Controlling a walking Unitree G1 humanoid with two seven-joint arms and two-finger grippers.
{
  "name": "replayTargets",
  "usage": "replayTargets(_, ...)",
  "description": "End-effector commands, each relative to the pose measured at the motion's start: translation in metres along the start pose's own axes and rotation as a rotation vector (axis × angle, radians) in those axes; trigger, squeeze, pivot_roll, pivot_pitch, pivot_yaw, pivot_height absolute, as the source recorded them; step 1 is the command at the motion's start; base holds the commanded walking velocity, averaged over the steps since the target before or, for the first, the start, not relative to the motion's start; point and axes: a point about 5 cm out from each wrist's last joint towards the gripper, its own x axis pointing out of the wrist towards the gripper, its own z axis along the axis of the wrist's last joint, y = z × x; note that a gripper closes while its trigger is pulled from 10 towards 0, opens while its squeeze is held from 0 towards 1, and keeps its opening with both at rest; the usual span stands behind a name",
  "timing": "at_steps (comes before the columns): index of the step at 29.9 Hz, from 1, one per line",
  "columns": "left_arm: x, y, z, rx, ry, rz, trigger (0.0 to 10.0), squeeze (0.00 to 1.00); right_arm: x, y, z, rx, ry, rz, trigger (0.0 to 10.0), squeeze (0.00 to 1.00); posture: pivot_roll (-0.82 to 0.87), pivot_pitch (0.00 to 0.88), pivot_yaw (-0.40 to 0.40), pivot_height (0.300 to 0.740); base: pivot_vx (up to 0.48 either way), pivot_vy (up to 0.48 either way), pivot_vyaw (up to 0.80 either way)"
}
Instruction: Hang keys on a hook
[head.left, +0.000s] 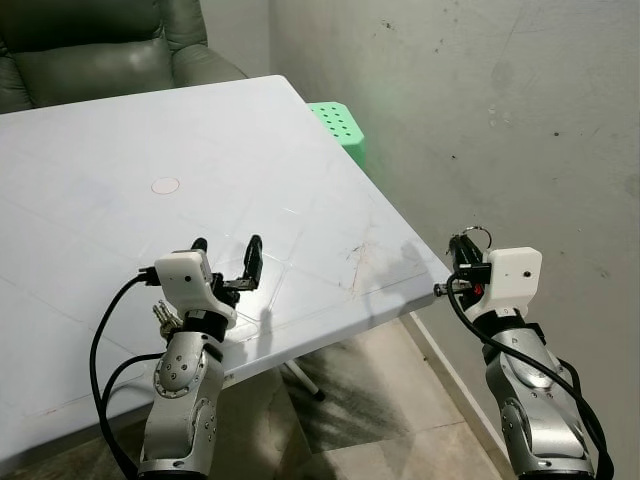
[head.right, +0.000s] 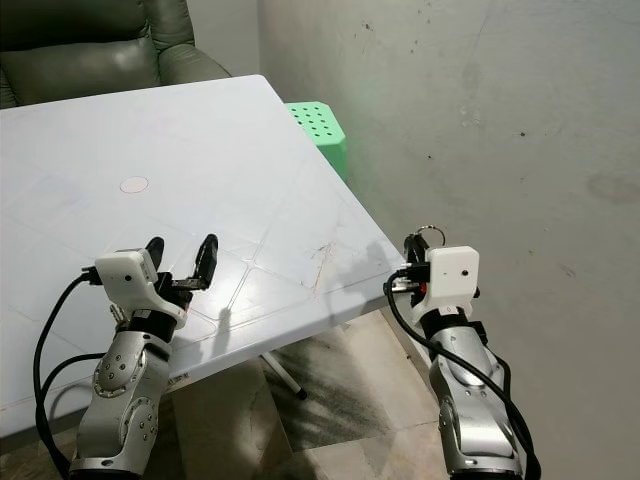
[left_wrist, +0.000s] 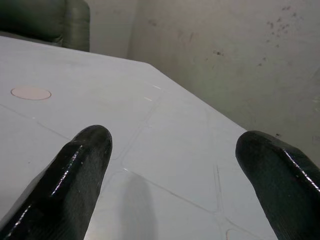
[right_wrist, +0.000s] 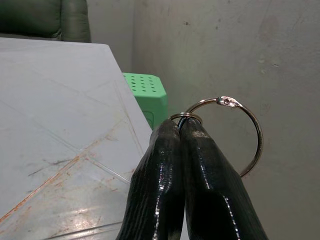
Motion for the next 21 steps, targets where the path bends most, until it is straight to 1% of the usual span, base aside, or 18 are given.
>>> replayTargets(1, 0.0000, -0.0020, -0.0013, -0.002, 0.002, -0.006, 10.0, 0.00, 0.0007, -0.0017, 0.0023, -0.003, -0.006, -0.008, 10.0, 0.00, -0.02, 0.059, -0.068, 0.740, 0.000, 0.000, -0.79)
replayTargets(21, -0.0005, -0.0019, -0.0006, 0.006, 0.002, -0.012, 10.0, 0.00, 0.0001, -0.0008, 0.0013, -0.002, -0.003, -0.004, 10.0, 0.00, -0.02, 0.059, -0.066, 0.740, 0.000, 0.000, -0.79)
